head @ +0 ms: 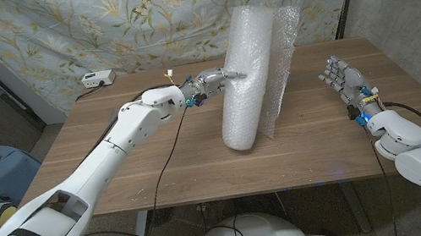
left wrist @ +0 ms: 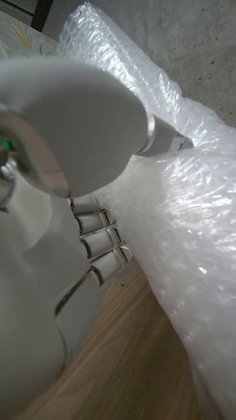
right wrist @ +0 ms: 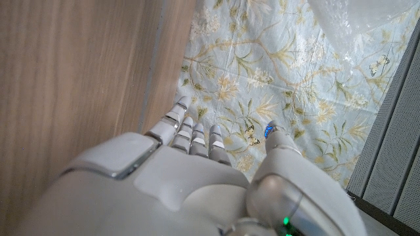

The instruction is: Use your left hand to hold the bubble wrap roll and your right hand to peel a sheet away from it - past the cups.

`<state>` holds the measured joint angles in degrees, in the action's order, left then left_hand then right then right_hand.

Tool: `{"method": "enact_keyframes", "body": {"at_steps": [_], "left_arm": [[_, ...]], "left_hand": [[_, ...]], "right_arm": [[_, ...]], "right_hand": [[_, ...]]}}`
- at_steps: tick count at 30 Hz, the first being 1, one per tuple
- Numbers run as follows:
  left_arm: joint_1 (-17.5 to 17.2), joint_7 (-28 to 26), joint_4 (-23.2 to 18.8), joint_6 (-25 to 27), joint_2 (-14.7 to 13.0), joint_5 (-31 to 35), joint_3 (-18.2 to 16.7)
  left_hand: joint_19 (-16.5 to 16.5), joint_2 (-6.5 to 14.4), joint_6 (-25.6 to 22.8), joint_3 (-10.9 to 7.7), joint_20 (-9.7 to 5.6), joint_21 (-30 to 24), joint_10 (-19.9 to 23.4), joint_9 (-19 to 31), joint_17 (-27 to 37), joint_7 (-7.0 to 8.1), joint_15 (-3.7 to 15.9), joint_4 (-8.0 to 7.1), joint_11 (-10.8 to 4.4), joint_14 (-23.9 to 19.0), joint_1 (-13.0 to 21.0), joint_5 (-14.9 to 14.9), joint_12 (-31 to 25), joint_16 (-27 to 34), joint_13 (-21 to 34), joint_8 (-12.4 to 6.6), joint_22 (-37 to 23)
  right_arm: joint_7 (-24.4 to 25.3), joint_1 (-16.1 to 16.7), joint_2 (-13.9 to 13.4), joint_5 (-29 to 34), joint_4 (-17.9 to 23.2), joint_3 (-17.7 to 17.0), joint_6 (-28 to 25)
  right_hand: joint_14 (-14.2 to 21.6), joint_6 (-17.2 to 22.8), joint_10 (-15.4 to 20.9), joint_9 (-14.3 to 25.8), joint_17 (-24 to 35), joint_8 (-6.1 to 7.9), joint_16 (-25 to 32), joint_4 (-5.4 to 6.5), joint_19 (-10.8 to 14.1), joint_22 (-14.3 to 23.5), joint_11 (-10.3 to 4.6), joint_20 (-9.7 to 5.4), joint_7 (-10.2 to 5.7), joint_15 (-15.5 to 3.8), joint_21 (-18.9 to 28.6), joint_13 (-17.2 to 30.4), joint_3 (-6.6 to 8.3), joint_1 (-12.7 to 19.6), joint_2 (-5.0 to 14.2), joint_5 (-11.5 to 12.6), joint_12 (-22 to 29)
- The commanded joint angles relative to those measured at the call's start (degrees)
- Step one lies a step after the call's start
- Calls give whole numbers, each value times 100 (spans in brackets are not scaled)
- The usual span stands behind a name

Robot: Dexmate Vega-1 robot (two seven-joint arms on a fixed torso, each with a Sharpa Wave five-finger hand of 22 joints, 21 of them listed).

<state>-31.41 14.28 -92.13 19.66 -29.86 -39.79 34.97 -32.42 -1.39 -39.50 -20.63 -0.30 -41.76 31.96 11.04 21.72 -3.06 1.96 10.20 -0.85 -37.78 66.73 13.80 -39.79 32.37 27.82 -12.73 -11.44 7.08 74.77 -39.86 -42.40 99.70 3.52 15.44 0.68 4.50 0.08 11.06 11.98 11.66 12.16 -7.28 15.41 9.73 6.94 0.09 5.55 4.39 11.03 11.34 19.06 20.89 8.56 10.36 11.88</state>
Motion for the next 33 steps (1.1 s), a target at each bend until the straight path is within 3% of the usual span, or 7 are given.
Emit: {"method": "enact_keyframes", "body": {"at_steps": [1, 11, 18, 33], "left_arm": [[-69, 180, 372, -73, 250, -515, -94], [-98, 289, 636, -83, 390, -813, -162], [-117, 394, 844, -49, 498, -1057, -231], [-131, 601, 1238, 38, 715, -1438, -328]], "left_hand": [[33, 478, -78, -147, -4, -44, 425, 26, 19, 7, 511, -108, -365, -578, 404, 52, -6, 19, 512, -11, -1], [32, 476, -92, -144, -7, -72, 439, 28, 33, 16, 508, -109, -373, -582, 398, 60, 11, 14, 535, -8, 1], [62, 485, -93, -148, 0, -86, 432, 31, 41, 13, 505, -114, -373, -559, 391, 67, 34, -6, 553, -1, 3], [88, 482, -97, -147, -5, -121, 433, 36, 60, 12, 507, -110, -365, -564, 386, 79, 71, -18, 588, 10, 6]], "right_arm": [[-112, 9, -97, 29, 82, 42, -74], [-173, -41, -155, 19, 103, 114, -185], [-162, -53, -218, 75, 153, 149, -247], [-222, -89, -380, 121, 344, 227, -429]], "right_hand": [[43, 13, 41, 8, 0, 29, 38, -40, 35, 9, 21, -9, 20, 9, 27, 8, -8, 17, -43, -8, 24], [39, 15, 41, 4, -2, 20, 32, -51, 35, 9, 13, -6, 2, 5, 24, 6, -5, 32, -45, -8, 17], [71, 106, 91, -1, -3, 38, 40, -60, 69, 7, 60, -32, 135, 11, 31, 4, -5, 46, -50, -9, 25], [126, 203, 192, -7, -2, 54, 56, -66, 119, 6, 132, -39, 201, 49, 40, 3, -5, 59, -49, -10, 49]]}}
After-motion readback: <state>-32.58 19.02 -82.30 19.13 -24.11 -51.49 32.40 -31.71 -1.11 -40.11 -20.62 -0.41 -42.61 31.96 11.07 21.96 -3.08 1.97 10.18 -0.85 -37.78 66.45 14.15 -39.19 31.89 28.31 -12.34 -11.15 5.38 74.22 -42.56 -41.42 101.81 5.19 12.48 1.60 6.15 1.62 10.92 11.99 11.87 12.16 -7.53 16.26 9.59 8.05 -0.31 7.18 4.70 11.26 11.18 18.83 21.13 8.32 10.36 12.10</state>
